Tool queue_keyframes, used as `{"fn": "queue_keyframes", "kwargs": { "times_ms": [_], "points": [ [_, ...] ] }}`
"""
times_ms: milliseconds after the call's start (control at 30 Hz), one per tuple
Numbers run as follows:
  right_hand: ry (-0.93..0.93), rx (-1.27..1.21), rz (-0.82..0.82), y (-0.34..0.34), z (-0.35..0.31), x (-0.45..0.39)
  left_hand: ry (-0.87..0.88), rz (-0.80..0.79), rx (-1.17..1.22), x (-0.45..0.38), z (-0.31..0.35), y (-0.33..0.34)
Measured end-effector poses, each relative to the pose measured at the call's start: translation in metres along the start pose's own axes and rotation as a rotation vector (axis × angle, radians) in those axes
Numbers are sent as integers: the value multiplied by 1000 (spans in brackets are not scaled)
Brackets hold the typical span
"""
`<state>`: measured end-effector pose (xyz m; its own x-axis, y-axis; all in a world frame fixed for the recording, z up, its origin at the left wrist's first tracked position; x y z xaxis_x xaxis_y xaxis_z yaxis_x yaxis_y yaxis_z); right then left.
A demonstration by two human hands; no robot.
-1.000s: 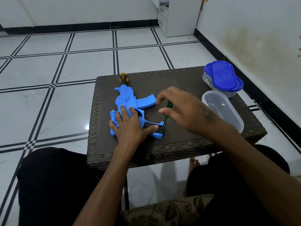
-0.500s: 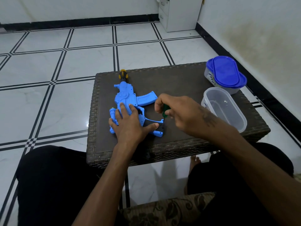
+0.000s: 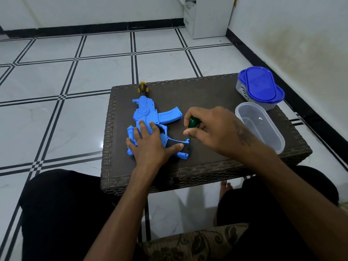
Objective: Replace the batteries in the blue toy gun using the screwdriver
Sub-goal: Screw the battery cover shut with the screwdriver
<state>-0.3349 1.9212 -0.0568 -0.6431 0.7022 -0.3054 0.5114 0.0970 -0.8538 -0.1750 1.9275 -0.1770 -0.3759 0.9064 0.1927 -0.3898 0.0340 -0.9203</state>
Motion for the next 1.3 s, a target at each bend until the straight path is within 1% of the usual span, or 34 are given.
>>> {"fn": "queue_keyframes", "kwargs": {
  "times_ms": [67,167,267,367,467,633,733,967,1167,1300],
  "points": [
    [21,-39,107,-16,4,4,9,7,-6,1,0,0],
    [153,-51,277,-35,23,14,23,17,-21,0,-1,-1],
    [285,-29,409,-32,45,30,84,0,-38,-3,4,1],
    [402,-22,487,-14,64,43,202,-56,-70,-11,20,3],
    [452,38,527,2,73,48,305,-131,-71,-19,38,5],
    [585,99,516,16,83,56,396,-215,-94,-34,51,6],
    [625,102,495,22,89,62,432,-240,-122,-46,55,5],
    [652,116,409,40,98,66,489,-235,-143,-58,58,5],
    [665,147,349,45,104,62,533,-204,-224,-49,37,12],
    [686,197,290,46,107,58,565,-196,-219,-53,31,10]
  ]
}}
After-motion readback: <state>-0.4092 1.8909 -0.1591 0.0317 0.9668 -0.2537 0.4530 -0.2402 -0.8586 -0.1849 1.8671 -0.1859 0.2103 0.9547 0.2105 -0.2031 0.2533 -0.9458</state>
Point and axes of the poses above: each hand's wrist, its own x-axis away from the middle knuckle, its own y-axis out of the palm, z = x × y, the point moved 7 cm from there along -x, towards the middle knuckle, and after that the axes turned 7 degrees about -y, right-handed, at the moved point
